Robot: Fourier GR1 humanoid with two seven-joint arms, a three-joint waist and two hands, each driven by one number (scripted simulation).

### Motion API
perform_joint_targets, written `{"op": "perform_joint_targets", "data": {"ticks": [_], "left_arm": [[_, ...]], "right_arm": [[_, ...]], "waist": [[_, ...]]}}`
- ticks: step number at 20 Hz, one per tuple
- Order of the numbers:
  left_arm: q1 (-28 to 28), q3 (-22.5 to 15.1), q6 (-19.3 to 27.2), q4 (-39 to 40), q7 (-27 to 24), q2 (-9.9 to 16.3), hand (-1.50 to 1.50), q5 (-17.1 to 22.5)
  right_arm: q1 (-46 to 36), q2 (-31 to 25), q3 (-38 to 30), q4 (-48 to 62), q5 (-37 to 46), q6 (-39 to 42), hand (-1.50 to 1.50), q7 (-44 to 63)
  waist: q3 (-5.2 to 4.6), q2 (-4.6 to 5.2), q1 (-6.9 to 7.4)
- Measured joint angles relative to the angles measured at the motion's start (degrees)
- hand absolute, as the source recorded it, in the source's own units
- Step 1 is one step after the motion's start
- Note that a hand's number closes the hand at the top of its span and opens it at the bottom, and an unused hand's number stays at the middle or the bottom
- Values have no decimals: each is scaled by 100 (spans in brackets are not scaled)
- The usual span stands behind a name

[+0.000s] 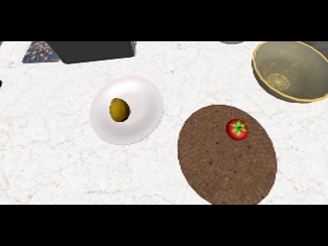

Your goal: Pick the squash from the placemat and place it in the bowl

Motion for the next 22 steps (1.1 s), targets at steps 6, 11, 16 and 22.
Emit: {"op": "perform_joint_targets", "data": {"ticks": [6, 11, 16, 22], "left_arm": [[7, -18, -57, -70, -11, 2, 0, 37], [-7, -126, -176, -118, 3, -22, 0, 69], [-119, -266, -224, -139, 6, -96, 0, 65], [-335, -400, -255, -21, 37, -119, 0, 9]], "right_arm": [[-169, -963, -1775, 1193, -1189, -156, 150, -1059], [-317, -1763, -2796, 2249, -2065, -17, 150, -2426], [-545, -2526, -3442, 3379, -2682, 359, 150, -3636], [-1179, -3151, -3544, 4324, -3234, 884, 150, -3795]], "waist": [[-15, -5, 167], [-28, 5, 397], [-43, 29, 614], [-61, 56, 827]]}}
